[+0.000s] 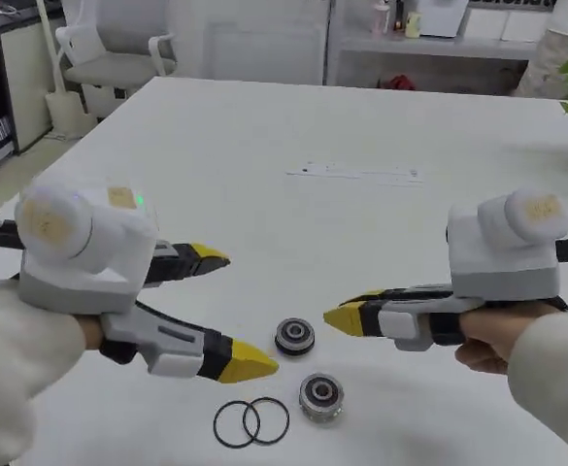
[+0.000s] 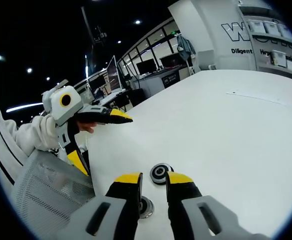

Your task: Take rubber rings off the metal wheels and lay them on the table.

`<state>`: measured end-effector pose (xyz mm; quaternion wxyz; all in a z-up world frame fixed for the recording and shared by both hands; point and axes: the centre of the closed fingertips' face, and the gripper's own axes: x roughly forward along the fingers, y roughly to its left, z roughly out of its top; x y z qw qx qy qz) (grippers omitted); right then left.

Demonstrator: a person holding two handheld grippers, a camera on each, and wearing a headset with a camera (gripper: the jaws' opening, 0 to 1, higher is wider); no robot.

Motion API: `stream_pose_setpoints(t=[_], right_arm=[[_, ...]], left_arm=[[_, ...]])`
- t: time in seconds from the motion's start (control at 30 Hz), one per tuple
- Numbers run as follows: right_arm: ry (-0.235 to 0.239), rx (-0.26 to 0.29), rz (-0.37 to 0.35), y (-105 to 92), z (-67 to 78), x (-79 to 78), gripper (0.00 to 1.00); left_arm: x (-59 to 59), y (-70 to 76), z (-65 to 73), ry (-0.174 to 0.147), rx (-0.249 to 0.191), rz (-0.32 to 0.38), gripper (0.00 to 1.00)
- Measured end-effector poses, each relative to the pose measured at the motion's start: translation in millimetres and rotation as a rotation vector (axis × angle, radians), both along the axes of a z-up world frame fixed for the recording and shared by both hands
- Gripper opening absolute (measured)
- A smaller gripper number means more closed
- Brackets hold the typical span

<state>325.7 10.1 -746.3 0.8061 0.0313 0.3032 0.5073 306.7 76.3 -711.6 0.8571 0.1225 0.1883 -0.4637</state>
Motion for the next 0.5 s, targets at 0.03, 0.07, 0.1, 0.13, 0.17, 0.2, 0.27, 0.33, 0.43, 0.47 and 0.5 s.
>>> stream_pose_setpoints(t=[0.03, 0.07, 0.1, 0.13, 0.17, 0.2, 0.27, 0.33, 0.43, 0.47, 0.5], right_arm=[[0.003, 0.005, -0.004, 0.0, 0.7, 0.6, 0.16], [0.003, 0.01, -0.008, 0.3, 1.6, 0.5, 0.16], [0.007, 0.016, -0.01, 0.6, 1.9, 0.3, 0.16], [0.013, 0.022, -0.01, 0.9, 1.7, -0.5, 0.17], [0.014, 0.023, -0.01, 1.0, 1.4, -0.6, 0.17], [0.018, 0.023, -0.009, 1.1, 0.4, -0.8, 0.17], [0.024, 0.019, 0.004, 1.2, -2.0, -2.0, 0.17], [0.032, 0.032, 0.003, 0.2, -2.5, -0.2, 0.18], [0.043, 0.054, 0.007, -2.4, -0.9, 1.5, 0.2], [0.03, 0.05, 0.022, -3.6, -0.2, 1.8, 0.2], [0.013, 0.049, 0.038, -4.2, 1.2, 2.2, 0.21]], left_arm=[[2.3, -0.3, 2.0, -0.003, -0.003, 0.003, 0.83], [5.0, -0.9, 3.3, -0.006, -0.001, 0.003, 0.83], [6.4, -1.2, 3.5, -0.007, 0.003, 0.002, 0.83], [8.1, -1.3, 3.1, -0.007, 0.013, -0.003, 0.83], [9.2, -1.4, 2.5, -0.008, 0.02, -0.006, 0.83], [11.1, -1.2, 1.9, -0.007, 0.026, -0.008, 0.83], [13.9, -1.2, 1.0, -0.001, 0.032, -0.01, 0.83], [15.7, -1.5, 0.2, 0.01, 0.039, -0.011, 0.83], [17.2, -4.1, 1.0, 0.019, 0.053, -0.028, 0.83], [18.7, -4.9, 1.9, 0.019, 0.055, -0.029, 0.83], [21.3, -5.9, 3.6, 0.018, 0.057, -0.03, 0.83]])
